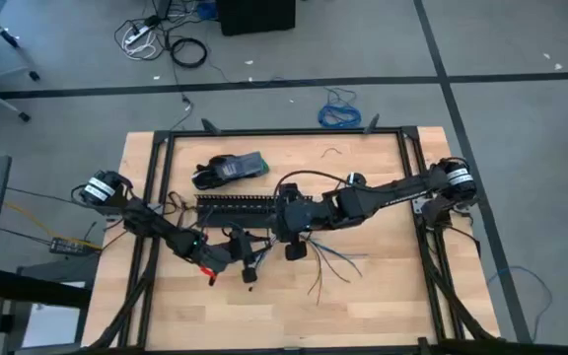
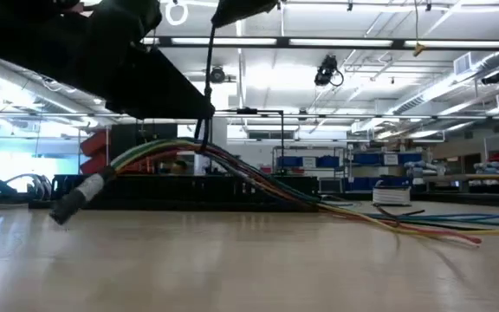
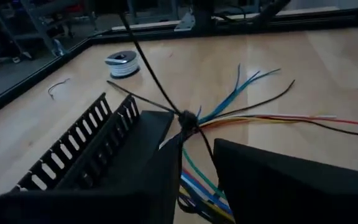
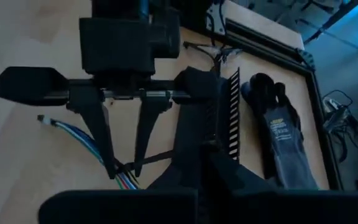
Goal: Ziptie cables
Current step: Wrap the black zip tie on the cables
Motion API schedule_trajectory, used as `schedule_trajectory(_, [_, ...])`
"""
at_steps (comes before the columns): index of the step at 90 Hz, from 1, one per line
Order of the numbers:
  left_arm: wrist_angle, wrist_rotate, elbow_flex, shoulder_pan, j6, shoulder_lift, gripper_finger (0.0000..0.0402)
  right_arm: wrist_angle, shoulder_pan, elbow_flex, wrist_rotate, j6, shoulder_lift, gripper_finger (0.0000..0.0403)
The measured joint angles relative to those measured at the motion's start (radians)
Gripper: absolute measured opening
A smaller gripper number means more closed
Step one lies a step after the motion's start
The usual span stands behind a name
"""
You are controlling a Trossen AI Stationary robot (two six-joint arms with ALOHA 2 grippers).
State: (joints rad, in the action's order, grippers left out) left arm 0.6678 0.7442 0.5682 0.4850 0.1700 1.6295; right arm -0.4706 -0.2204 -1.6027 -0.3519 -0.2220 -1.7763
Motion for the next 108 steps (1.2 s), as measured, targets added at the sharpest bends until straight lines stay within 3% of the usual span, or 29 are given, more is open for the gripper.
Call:
schedule_trajectory(32, [0.012,0.031,0.0,0.0,0.018,0.0,0.0104,0.0,-0.001,0.0,0.017,0.01,0.0,0.0])
schedule_trajectory(62, [0.053,0.07,0.0,0.0,-0.006,0.0,0.0104,-0.02,-0.003,0.017,0.113,0.058,-0.001,0.0])
schedule_trajectory(108, [0.07,0.055,0.0,-0.001,-0.006,0.0,0.0108,0.024,0.0,0.107,0.12,0.096,-0.005,0.0])
